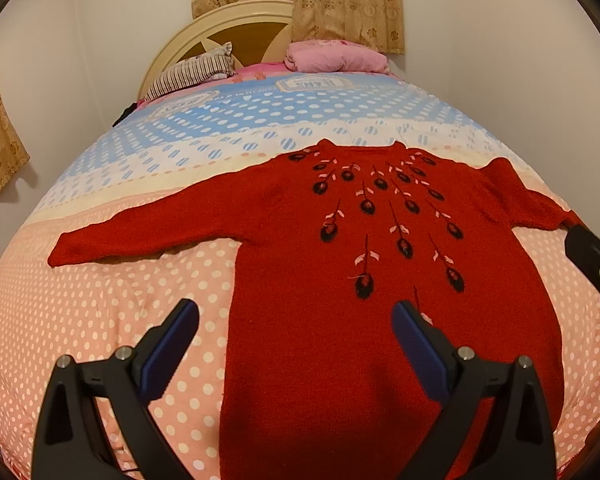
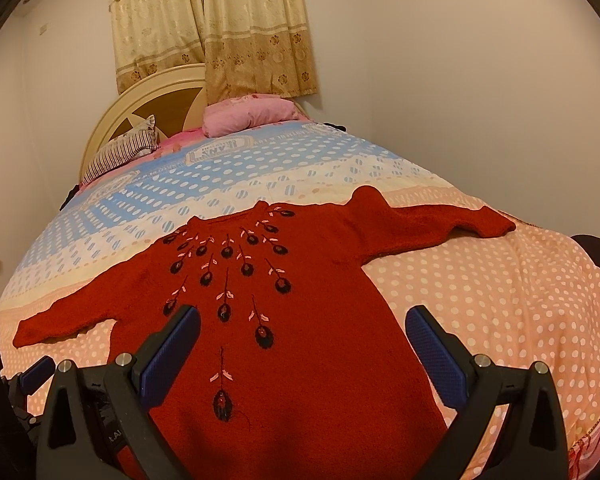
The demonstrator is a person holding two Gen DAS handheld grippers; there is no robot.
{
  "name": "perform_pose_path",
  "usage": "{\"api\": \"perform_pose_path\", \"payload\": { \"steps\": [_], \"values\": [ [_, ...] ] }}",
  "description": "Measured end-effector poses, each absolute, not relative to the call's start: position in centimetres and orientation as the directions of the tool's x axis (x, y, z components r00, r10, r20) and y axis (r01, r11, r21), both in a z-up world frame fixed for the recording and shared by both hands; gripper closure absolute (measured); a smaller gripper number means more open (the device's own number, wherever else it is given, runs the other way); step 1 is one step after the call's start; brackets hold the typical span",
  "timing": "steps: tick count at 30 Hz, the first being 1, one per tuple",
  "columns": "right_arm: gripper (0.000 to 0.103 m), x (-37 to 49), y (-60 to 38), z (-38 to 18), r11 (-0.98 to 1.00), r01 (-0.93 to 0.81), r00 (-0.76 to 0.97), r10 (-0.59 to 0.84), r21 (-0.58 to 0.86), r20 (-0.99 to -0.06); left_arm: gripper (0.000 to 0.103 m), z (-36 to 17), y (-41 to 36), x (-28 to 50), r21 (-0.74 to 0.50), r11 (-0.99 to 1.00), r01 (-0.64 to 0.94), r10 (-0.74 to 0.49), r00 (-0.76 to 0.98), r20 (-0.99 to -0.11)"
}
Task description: Fold small clothes
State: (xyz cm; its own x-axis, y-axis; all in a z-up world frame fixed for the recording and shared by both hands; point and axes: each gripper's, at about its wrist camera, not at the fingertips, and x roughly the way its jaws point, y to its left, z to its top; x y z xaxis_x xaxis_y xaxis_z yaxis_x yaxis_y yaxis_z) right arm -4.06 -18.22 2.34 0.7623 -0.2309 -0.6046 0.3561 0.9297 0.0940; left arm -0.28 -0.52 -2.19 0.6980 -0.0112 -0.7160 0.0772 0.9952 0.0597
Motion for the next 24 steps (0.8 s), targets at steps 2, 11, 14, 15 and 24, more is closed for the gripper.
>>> {"api": "perform_pose_path", "payload": {
  "steps": [2,11,14,15,24],
  "values": [
    [0.001,-4.0,-18.2,2.3,0.929,0.357,0.762,-0.231,0.094,-0.606,0.004,-2.3,-0.5,-0.3,0.06,0.995,0.078,-0.011,0.697,-0.717],
    [0.001,-4.0,-18.3,2.2,0.928,0.359,0.759,-0.229,0.097,-0.61,0.004,-2.4,-0.6,-0.3,0.06,0.995,0.08,-0.012,0.695,-0.719],
    [0.001,-3.9,-18.3,2.1,0.927,0.361,0.756,-0.231,0.097,-0.612,0.004,-2.4,-0.6,-0.3,0.062,0.995,0.08,-0.011,0.694,-0.719],
    [0.001,-3.9,-18.4,2.1,0.927,0.361,0.755,-0.23,0.097,-0.614,0.004,-2.4,-0.6,-0.3,0.06,0.995,0.081,-0.013,0.694,-0.72],
    [0.001,-3.3,-19.7,1.6,0.923,0.371,0.749,-0.232,0.103,-0.62,0.004,-2.9,-0.5,0.1,0.053,0.994,0.096,-0.029,0.693,-0.72]
  ]
}}
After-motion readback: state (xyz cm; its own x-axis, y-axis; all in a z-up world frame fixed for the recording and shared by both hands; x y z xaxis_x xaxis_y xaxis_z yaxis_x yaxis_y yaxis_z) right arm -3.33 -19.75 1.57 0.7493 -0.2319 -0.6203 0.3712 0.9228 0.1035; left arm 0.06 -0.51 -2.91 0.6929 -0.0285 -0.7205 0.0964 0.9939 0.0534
